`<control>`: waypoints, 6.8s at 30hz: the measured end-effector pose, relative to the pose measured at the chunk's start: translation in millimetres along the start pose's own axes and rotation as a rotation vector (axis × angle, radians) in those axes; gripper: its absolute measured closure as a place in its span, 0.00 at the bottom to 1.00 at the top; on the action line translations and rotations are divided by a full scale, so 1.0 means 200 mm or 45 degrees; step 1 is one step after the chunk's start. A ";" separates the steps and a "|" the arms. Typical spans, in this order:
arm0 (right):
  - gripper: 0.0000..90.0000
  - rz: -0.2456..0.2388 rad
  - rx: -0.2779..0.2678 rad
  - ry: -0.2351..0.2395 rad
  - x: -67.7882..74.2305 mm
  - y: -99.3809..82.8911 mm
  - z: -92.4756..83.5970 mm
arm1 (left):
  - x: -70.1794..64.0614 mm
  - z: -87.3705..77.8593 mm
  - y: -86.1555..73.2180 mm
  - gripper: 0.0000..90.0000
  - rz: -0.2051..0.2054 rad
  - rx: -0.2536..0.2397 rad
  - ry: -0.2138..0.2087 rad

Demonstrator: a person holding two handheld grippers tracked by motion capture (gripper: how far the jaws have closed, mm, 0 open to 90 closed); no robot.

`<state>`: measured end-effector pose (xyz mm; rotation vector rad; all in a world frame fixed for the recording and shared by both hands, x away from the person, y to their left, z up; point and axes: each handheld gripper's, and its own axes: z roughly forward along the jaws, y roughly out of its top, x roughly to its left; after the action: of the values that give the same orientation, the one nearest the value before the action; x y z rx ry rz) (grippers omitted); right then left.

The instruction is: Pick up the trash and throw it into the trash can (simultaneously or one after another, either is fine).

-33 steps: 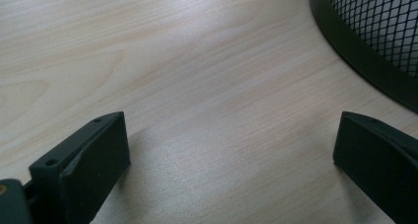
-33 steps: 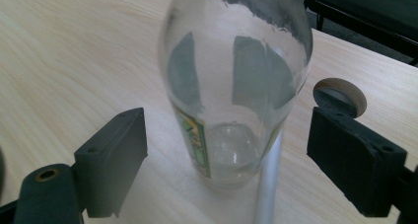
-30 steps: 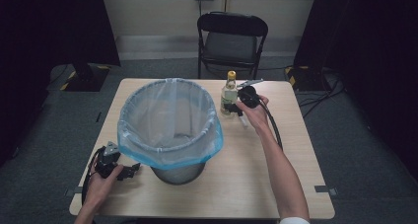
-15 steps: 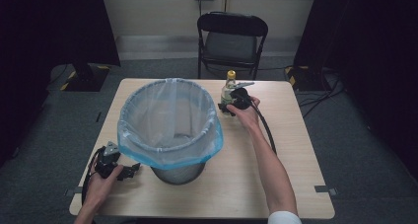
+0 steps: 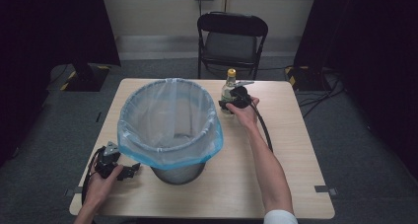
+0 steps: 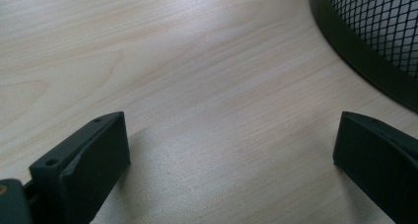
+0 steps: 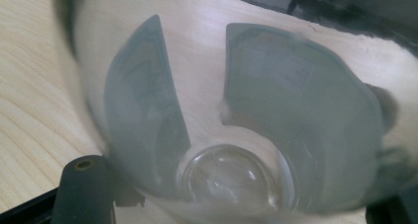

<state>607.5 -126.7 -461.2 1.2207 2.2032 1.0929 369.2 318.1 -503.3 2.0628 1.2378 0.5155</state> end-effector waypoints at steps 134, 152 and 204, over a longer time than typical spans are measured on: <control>0.31 -0.036 -0.807 0.524 0.48 0.49 -1.22 | 0.00 0.00 0.00 0.00 0.000 0.000 0.001; 0.31 -0.132 -0.714 0.693 0.69 0.56 -1.19 | 0.00 0.00 0.00 0.00 0.001 0.001 0.000; 0.27 -0.115 -0.679 0.600 0.55 0.54 -1.14 | 0.00 0.00 0.00 0.00 0.004 0.001 0.004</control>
<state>457.5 -100.9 -231.2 0.6732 2.0283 1.9209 368.9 319.1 -503.2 2.0653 1.2370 0.5197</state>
